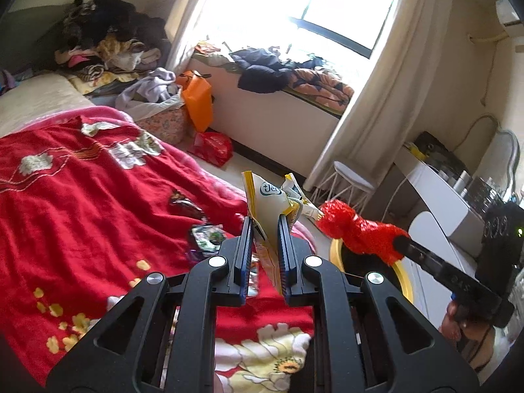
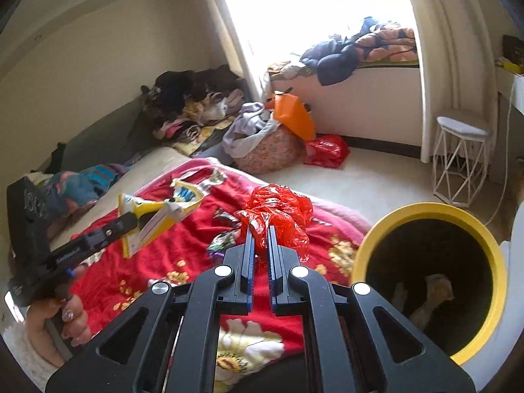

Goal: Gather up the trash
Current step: 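Carry yellow wrapper and red bag over the yellow bin and open both grippers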

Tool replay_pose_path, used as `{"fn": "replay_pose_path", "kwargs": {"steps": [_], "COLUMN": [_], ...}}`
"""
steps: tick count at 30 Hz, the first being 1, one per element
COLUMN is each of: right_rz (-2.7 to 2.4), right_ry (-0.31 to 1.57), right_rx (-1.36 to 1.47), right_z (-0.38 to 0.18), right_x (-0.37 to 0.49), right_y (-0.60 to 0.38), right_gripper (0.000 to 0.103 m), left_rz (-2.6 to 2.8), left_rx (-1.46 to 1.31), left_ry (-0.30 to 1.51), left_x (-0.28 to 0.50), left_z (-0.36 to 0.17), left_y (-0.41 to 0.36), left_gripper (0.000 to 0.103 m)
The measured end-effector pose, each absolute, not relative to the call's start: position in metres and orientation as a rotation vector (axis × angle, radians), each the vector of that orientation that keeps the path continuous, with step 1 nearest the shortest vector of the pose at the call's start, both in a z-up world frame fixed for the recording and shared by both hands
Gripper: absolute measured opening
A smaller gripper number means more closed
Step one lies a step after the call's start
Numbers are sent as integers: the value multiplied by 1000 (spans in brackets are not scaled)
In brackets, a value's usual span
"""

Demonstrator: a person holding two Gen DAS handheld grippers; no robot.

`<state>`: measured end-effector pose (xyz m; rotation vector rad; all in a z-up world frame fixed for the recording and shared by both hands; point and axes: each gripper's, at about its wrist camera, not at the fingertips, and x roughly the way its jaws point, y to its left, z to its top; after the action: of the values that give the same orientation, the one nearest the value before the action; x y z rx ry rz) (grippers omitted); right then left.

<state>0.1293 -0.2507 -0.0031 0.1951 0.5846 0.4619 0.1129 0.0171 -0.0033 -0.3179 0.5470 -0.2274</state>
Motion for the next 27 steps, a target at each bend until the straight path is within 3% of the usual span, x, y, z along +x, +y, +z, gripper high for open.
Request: {"fn": "replay_pose_path", "kwargs": {"steps": [27], "right_rz": [164], "right_ry": [564], "right_rx": [272], "right_z": [-18], "right_x": [140], "right_y": [-360], "right_gripper": [7], "left_rz": [-418], "left_rx": [-165], "left_ry": [609], "left_x": [118], "left_z": [-14], "left_y": [-96], "left_gripper": [10]}}
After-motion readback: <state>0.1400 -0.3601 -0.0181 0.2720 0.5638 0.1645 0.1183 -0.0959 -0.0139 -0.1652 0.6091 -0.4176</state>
